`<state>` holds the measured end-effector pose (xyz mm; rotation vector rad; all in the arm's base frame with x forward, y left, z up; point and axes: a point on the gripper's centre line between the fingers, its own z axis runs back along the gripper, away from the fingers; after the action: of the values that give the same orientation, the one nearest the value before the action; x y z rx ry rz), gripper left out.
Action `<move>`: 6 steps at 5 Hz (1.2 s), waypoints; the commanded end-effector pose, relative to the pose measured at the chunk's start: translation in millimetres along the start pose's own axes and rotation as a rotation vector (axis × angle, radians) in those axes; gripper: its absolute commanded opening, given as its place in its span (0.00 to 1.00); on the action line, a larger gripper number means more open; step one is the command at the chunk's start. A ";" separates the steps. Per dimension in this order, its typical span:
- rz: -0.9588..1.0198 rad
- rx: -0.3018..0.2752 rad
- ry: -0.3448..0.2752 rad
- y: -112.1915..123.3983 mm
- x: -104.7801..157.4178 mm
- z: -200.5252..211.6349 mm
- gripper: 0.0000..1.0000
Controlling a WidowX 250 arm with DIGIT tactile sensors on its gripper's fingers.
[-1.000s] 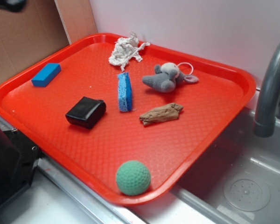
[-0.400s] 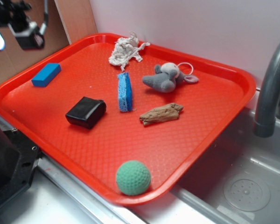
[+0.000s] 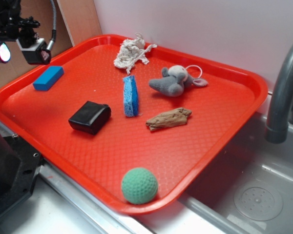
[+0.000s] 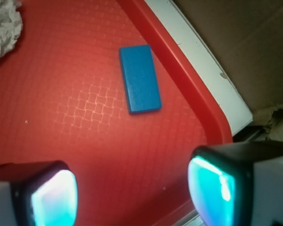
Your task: Grab the blue block.
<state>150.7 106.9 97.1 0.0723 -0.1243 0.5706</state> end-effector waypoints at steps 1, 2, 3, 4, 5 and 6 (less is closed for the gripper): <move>0.073 0.022 -0.027 21.5 34.8 -18.9 1.00; 0.099 0.018 -0.037 34.3 49.2 -31.4 1.00; 0.062 -0.032 -0.033 44.5 63.6 -46.1 1.00; 0.002 -0.019 -0.024 33.3 59.5 -55.3 1.00; -0.020 -0.001 0.021 30.8 53.8 -73.8 1.00; -0.070 0.018 0.058 14.0 32.5 -85.8 1.00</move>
<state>186.3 144.7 20.3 0.0838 -0.0862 0.4922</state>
